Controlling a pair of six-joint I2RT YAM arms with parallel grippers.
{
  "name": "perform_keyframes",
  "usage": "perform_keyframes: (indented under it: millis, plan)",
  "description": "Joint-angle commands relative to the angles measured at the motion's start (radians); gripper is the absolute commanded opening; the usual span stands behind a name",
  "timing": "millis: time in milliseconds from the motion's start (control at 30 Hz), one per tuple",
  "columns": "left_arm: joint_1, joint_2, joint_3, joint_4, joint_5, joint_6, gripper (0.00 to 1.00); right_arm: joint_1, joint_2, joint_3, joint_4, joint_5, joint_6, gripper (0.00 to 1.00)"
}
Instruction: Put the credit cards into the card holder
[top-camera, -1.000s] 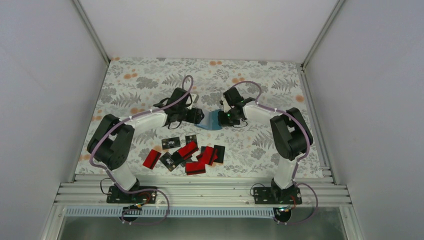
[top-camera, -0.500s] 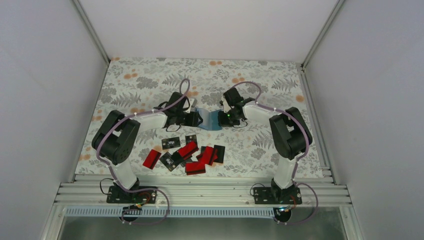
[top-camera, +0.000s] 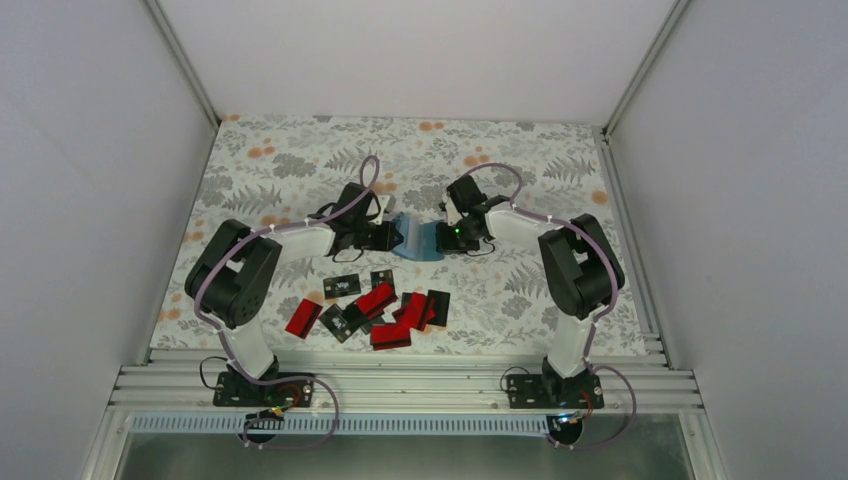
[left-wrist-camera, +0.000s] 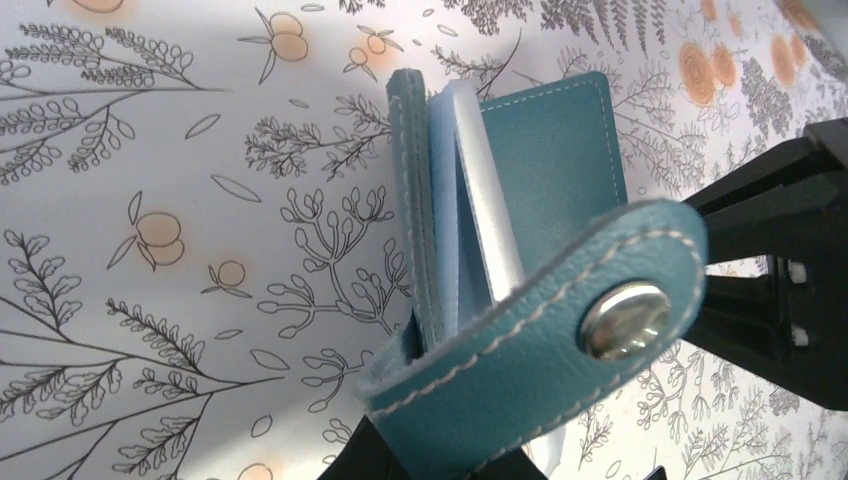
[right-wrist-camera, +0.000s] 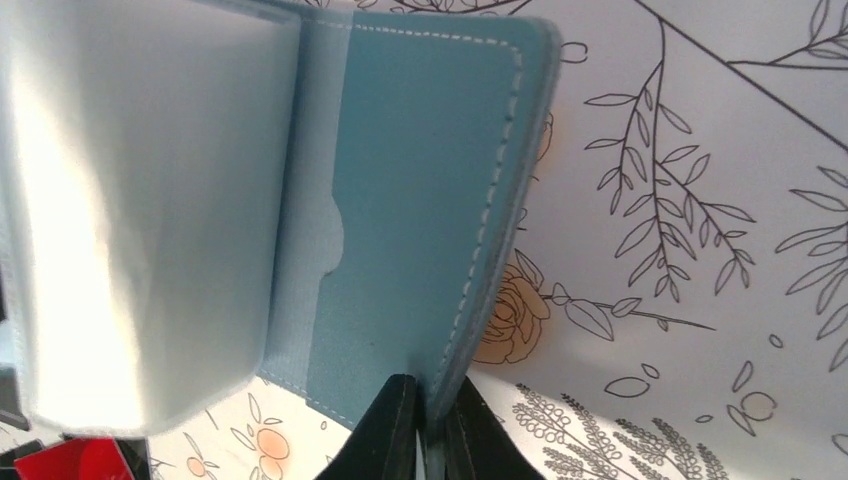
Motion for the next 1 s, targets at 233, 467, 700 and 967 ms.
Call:
perform_keyframes:
  millis: [233, 467, 700, 967]
  plan:
    - [0.004, -0.009, 0.028, -0.032, -0.022, -0.009, 0.02, -0.015, -0.049, 0.013, -0.063, -0.004, -0.051, 0.39]
    - [-0.004, -0.023, 0.041, -0.065, -0.058, -0.033, 0.02, -0.016, -0.181, 0.058, -0.099, -0.068, -0.056, 0.56]
    - [-0.030, -0.033, 0.058, -0.083, -0.076, -0.050, 0.02, 0.016, -0.221, 0.121, -0.078, -0.186, -0.047, 0.60]
    - [-0.049, -0.072, 0.055, -0.106, -0.112, -0.059, 0.02, 0.081, -0.051, 0.240, -0.160, -0.091, -0.012, 0.58]
